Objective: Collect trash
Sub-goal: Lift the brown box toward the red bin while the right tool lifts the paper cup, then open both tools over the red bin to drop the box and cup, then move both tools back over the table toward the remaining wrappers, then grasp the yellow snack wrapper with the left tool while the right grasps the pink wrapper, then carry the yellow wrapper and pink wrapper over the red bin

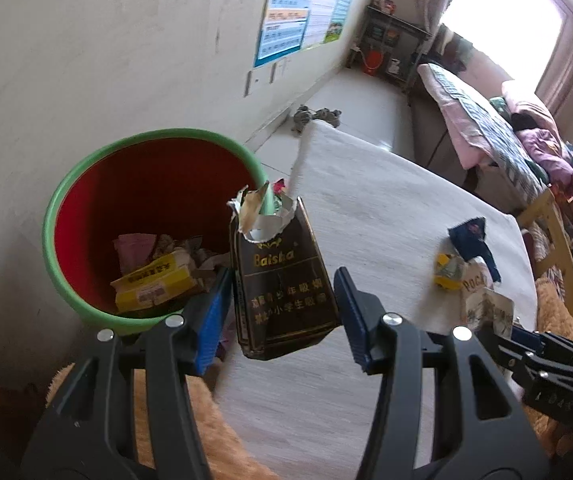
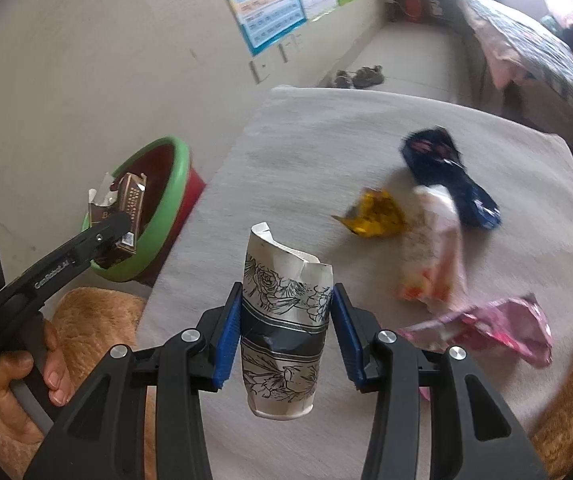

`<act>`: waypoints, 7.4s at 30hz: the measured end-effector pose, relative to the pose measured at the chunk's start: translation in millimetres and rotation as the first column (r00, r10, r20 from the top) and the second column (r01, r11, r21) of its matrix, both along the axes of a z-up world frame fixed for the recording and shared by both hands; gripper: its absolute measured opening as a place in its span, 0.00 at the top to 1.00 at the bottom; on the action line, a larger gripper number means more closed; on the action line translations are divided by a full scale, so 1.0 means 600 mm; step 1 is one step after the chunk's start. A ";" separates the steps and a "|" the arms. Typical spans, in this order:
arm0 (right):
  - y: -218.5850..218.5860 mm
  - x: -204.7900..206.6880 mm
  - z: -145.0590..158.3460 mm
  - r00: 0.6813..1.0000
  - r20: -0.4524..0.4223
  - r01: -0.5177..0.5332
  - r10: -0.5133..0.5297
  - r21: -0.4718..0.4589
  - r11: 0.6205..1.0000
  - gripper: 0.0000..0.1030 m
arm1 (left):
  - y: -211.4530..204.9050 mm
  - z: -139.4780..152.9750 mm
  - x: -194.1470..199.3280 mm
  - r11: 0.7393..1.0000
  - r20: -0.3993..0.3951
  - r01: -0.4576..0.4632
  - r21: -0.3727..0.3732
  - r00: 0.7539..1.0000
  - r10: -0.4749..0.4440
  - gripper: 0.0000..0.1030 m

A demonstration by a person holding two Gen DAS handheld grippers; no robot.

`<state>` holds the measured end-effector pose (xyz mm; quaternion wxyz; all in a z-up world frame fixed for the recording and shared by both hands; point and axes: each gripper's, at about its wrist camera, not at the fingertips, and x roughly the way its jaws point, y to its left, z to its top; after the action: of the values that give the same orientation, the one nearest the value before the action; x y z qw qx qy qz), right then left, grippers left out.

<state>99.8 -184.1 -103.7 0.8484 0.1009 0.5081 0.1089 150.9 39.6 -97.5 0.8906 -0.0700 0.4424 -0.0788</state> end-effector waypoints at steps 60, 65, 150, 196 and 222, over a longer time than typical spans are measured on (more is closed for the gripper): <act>0.303 0.223 0.011 0.959 0.070 -0.275 0.275 -0.017 0.961 0.58 | 0.226 -0.016 0.115 0.964 -0.039 -0.262 -0.043 0.965 0.260 0.52; 0.302 0.220 0.011 0.959 0.071 -0.275 0.275 -0.018 0.961 0.58 | 0.222 -0.018 0.116 0.964 -0.045 -0.262 -0.040 0.964 0.261 0.52; -0.316 -0.074 -0.100 0.896 -0.163 0.436 -0.412 0.157 0.886 0.25 | -0.328 -0.118 0.089 0.960 -0.267 0.278 0.021 0.927 -0.263 0.76; -0.233 -0.053 -0.089 0.957 -0.156 0.273 -0.246 0.183 0.944 0.38 | -0.251 -0.099 0.031 0.976 -0.212 0.216 0.008 0.955 -0.209 0.51; -0.198 -0.044 -0.098 0.970 -0.128 0.212 -0.206 0.039 0.976 0.37 | -0.246 -0.096 0.021 0.976 -0.180 0.208 0.067 0.964 -0.194 0.79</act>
<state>73.5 -302.8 -162.6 0.8193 0.1824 0.5429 0.0258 163.2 -108.0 -155.0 0.8385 0.0066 0.5257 -0.1436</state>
